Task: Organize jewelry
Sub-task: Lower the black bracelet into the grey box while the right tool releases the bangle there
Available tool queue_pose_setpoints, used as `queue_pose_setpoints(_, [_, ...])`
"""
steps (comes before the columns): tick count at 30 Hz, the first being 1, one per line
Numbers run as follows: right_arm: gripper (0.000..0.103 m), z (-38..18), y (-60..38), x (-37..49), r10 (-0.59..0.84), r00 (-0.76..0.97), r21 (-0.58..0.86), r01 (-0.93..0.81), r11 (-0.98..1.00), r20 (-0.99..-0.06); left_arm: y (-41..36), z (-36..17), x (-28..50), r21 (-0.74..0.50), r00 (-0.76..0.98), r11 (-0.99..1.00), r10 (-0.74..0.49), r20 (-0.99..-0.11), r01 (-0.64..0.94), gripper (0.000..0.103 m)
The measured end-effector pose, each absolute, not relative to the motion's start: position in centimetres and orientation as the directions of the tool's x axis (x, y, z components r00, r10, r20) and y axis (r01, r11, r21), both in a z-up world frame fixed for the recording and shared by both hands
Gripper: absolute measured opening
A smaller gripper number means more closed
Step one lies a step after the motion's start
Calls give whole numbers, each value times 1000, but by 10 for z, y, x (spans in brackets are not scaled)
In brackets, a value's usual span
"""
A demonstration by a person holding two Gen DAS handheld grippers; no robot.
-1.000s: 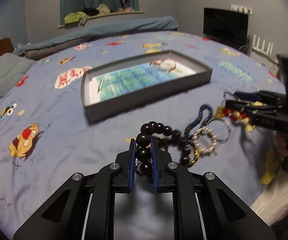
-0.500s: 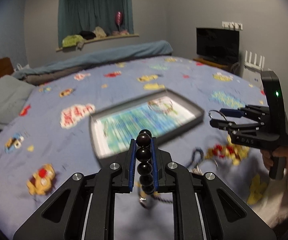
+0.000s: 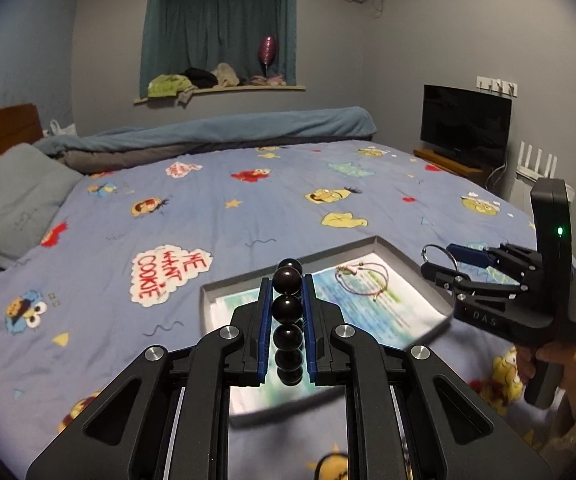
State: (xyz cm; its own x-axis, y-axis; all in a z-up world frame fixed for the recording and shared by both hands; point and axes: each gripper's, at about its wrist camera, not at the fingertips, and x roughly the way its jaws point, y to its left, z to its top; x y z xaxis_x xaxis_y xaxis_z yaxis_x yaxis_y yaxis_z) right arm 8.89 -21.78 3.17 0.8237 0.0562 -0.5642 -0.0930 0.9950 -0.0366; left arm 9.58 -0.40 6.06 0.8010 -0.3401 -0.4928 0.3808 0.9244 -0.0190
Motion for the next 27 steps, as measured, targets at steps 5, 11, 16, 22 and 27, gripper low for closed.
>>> queue_pose_setpoints(5, [47, 9, -218, 103, 44, 804, -42, -85, 995, -593, -12, 40, 120, -66, 770, 917, -368, -522, 393, 15])
queue_pose_setpoints(11, [47, -17, -213, 113, 60, 760, -44, -116, 992, -647, -13, 7, 150, -138, 713, 916, -382, -588, 377, 15])
queue_pose_setpoints(16, [47, -29, -216, 119, 73, 733, -28, -124, 992, -676, -3, -17, 163, -125, 695, 938, -325, -641, 324, 15])
queue_pose_setpoints(22, [47, -35, -216, 122, 69, 724, -30, -122, 992, -687, 20, -33, 174, -140, 677, 959, -272, -684, 245, 15])
queue_pose_setpoints(27, [47, -37, -213, 121, 59, 723, -44, -123, 991, -688, 22, -48, 176, -125, 649, 965, -249, -719, 232, 15])
